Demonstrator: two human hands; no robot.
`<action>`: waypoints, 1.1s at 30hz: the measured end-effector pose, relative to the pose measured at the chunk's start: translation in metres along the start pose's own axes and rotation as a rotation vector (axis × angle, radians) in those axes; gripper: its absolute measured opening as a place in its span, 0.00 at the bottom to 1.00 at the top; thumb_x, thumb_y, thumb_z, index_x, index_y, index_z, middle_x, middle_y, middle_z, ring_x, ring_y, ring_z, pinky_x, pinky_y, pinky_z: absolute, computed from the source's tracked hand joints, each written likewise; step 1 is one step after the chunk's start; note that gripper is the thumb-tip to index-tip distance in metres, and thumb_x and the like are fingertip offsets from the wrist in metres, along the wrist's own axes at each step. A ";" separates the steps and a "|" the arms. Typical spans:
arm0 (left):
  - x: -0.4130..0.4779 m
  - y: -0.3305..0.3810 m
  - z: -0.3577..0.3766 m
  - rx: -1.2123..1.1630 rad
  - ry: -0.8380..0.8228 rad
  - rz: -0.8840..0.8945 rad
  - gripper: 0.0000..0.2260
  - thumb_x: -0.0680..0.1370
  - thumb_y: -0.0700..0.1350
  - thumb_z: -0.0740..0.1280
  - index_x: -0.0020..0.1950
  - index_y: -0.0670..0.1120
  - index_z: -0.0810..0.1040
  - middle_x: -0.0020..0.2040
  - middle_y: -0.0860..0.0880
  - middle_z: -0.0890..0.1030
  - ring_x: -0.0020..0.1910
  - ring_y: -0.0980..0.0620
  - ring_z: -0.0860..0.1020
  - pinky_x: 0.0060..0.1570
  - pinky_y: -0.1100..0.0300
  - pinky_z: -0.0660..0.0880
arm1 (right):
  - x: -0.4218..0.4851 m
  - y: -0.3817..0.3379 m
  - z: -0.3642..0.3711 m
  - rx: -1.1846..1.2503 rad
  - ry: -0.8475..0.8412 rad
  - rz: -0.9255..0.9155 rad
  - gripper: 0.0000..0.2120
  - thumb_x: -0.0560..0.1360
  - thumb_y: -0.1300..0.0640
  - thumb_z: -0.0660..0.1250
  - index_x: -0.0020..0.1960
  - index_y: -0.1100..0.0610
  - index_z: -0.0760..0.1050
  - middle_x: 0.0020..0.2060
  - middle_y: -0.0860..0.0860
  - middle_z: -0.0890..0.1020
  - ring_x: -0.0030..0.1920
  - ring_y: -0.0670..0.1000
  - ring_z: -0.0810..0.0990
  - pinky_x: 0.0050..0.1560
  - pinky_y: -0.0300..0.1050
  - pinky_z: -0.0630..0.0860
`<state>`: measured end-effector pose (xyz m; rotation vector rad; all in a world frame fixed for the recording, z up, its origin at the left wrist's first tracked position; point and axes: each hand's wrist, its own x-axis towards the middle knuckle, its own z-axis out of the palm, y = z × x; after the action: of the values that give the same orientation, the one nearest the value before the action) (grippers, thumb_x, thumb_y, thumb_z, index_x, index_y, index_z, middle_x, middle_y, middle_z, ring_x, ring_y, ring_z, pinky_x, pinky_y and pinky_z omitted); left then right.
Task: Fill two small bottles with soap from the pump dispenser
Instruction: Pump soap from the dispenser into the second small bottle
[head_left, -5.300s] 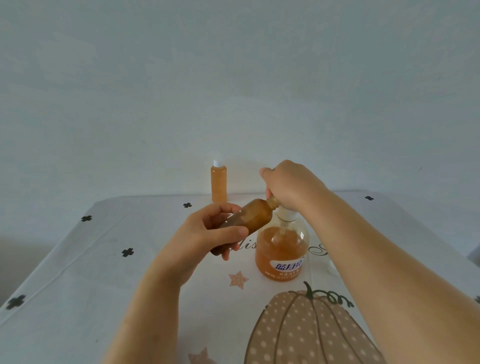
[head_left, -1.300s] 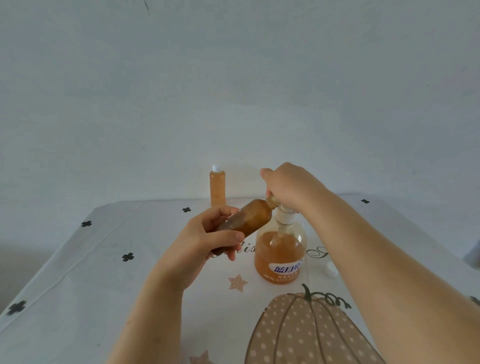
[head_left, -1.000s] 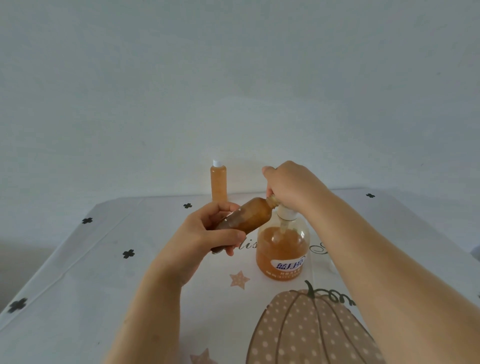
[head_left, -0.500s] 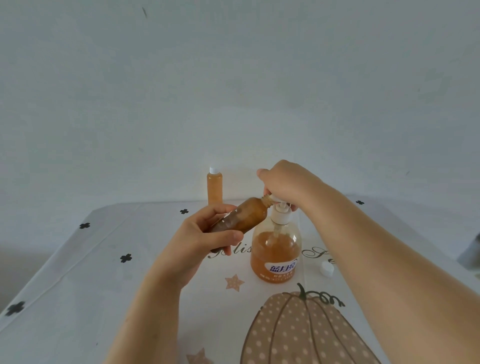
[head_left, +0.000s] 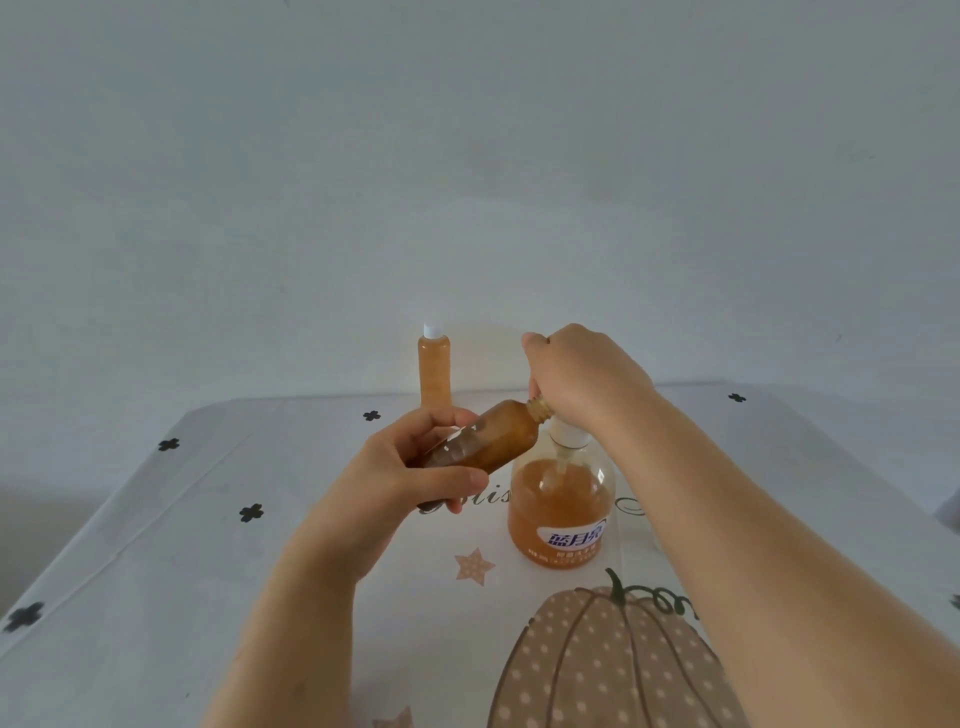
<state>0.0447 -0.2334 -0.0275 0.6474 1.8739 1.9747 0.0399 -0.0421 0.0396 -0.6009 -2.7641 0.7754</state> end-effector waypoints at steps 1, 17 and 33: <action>0.000 0.000 0.000 0.002 0.000 0.002 0.23 0.60 0.42 0.79 0.54 0.50 0.83 0.44 0.45 0.83 0.35 0.46 0.77 0.46 0.47 0.70 | 0.000 0.000 0.001 -0.001 0.008 -0.004 0.22 0.82 0.51 0.51 0.48 0.59 0.81 0.40 0.54 0.81 0.38 0.55 0.77 0.43 0.48 0.72; -0.002 0.003 0.008 -0.053 0.022 0.054 0.24 0.58 0.45 0.79 0.53 0.51 0.84 0.40 0.49 0.82 0.34 0.46 0.76 0.42 0.50 0.71 | -0.003 -0.013 -0.017 -0.043 -0.097 0.058 0.21 0.82 0.49 0.53 0.52 0.59 0.81 0.38 0.55 0.81 0.37 0.55 0.78 0.51 0.50 0.77; -0.003 0.004 0.007 -0.051 0.009 0.044 0.19 0.62 0.39 0.77 0.50 0.56 0.85 0.41 0.50 0.83 0.36 0.48 0.79 0.47 0.50 0.76 | -0.002 -0.003 -0.010 -0.049 -0.057 -0.011 0.22 0.82 0.49 0.50 0.50 0.59 0.80 0.44 0.55 0.82 0.42 0.55 0.78 0.49 0.50 0.75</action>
<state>0.0514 -0.2294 -0.0238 0.6719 1.8230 2.0489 0.0440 -0.0411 0.0497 -0.5806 -2.8430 0.7360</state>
